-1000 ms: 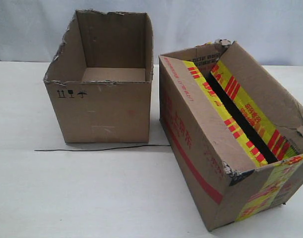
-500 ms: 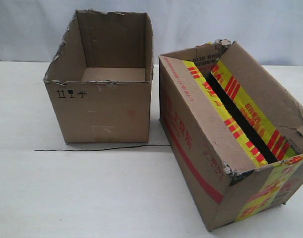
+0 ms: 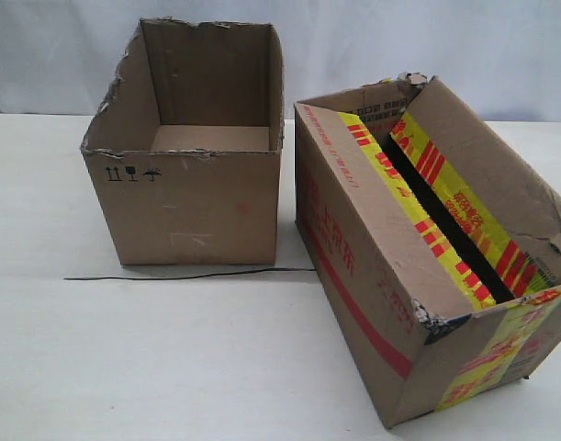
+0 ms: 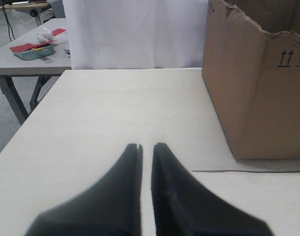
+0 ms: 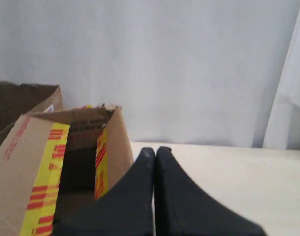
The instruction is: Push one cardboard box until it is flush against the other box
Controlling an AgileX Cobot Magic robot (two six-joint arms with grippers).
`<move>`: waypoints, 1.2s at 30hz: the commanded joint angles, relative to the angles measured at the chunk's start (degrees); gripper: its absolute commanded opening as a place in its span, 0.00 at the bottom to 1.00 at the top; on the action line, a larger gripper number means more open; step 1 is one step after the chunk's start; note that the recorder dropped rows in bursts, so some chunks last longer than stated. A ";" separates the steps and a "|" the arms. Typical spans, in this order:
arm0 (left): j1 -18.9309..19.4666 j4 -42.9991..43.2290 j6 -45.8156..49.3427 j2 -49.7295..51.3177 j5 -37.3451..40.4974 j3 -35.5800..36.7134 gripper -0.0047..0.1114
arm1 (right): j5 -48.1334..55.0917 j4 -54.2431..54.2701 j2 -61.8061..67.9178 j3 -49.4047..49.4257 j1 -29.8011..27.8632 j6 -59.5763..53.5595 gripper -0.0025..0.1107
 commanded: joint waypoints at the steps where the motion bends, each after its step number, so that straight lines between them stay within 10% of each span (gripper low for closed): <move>1: -0.46 -0.39 -0.23 -0.05 -0.69 0.09 0.04 | 3.01 0.48 2.15 1.69 6.77 -3.59 0.02; 19: -0.46 -0.39 -0.23 -0.05 -0.69 0.09 0.04 | 25.01 -4.34 43.41 -10.49 22.16 -7.30 0.02; 36: -0.46 -0.39 -0.23 -0.05 -0.69 0.09 0.04 | 12.57 -1.09 66.43 -18.43 22.16 -4.65 0.02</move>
